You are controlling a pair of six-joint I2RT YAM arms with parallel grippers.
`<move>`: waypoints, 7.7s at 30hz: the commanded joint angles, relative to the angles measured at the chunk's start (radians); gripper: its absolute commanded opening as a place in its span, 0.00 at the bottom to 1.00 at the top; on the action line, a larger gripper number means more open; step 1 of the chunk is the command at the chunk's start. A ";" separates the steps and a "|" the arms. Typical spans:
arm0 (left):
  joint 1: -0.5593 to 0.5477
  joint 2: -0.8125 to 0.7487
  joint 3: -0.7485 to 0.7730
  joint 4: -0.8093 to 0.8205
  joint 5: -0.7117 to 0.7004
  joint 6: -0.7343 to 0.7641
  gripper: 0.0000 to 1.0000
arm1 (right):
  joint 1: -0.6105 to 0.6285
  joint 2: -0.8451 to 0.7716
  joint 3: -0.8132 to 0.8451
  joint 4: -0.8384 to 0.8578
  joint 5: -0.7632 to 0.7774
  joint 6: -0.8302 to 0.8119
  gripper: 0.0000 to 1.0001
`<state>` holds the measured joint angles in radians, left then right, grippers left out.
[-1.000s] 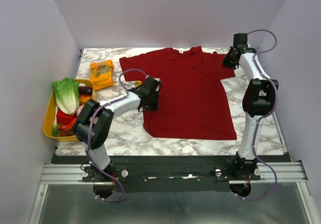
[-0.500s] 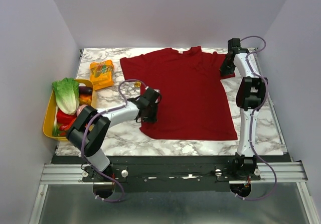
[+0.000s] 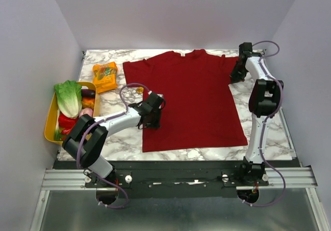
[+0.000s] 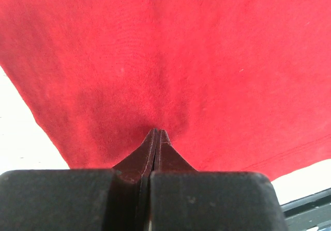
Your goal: Pin the brooch onto the clothing
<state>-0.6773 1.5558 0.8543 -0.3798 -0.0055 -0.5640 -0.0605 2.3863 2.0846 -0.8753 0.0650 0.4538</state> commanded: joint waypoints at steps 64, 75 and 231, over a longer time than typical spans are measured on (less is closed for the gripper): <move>-0.101 -0.059 0.144 -0.060 -0.025 0.013 0.00 | 0.482 -0.900 -0.983 0.139 -0.036 -0.064 0.04; 0.214 0.053 0.253 -0.011 0.035 0.044 0.42 | 0.484 -0.836 -0.972 0.254 -0.204 -0.125 0.28; 0.390 0.107 0.192 0.038 -0.044 0.079 0.43 | 0.660 -0.193 -0.251 0.321 -0.606 -0.035 0.21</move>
<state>-0.2958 1.7233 1.0405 -0.3191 -0.0837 -0.4576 0.5507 2.2337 1.8408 -0.5488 -0.5282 0.4438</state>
